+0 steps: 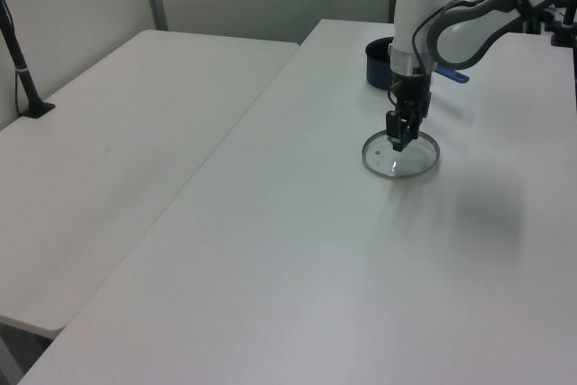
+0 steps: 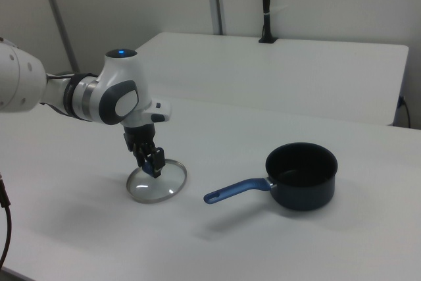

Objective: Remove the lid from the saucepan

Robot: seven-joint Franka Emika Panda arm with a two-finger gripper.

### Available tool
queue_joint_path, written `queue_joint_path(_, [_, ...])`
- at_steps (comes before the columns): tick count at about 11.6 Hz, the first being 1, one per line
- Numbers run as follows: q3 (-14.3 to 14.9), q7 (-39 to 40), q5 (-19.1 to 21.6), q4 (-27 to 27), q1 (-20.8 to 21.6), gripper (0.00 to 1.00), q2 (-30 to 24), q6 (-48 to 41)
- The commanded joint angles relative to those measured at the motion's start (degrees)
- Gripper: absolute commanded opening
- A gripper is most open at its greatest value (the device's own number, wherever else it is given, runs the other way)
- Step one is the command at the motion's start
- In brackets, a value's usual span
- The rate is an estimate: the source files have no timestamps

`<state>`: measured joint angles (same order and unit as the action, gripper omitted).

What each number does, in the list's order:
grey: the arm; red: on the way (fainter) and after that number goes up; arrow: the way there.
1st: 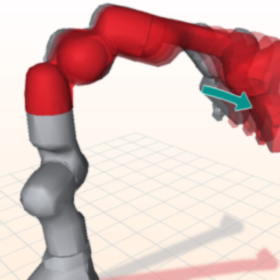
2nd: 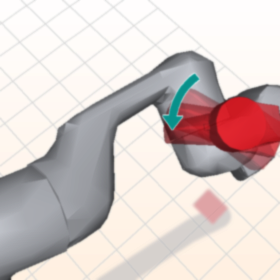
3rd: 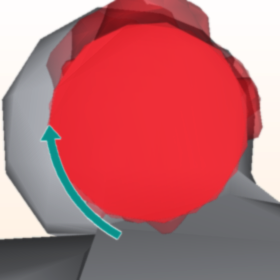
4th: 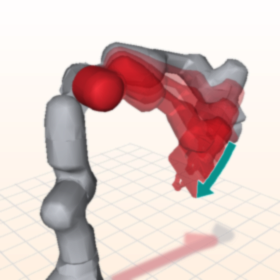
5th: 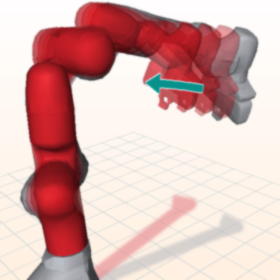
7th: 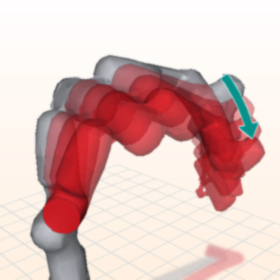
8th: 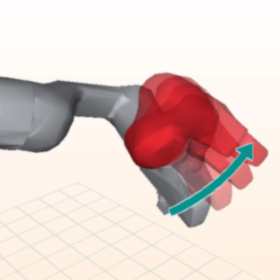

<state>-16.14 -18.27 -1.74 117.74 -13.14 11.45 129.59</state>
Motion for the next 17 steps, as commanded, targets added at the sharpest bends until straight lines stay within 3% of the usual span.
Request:
queue_joint_path(1, [0.1,0.3,-0.7,-0.5,0.0,1.00,-0.7,-0.8])
queue_joint_path(3, [0.1,0.0,-0.7,-4.1,0.5,1.00,-1.8,-6.2])
queue_joint_path(7, [0.6,-3.8,-0.5,-12.7,0.7,1.00,-9.3,-20.1])
queue_joint_path(9, [4.9,-3.1,0.2,-15.2,2.5,1.00,-13.5,-26.9])
queue_joint_path(11, [12.1,-1.3,0.2,-17.8,8.8,1.00,-13.9,-29.1])
queue_joint_path(14, [13.0,15.9,-0.6,-22.2,7.9,1.00,-13.2,-29.1])
queue_joint_path(17, [13.6,18.7,-0.6,-22.7,7.4,1.00,-13.6,-29.3])
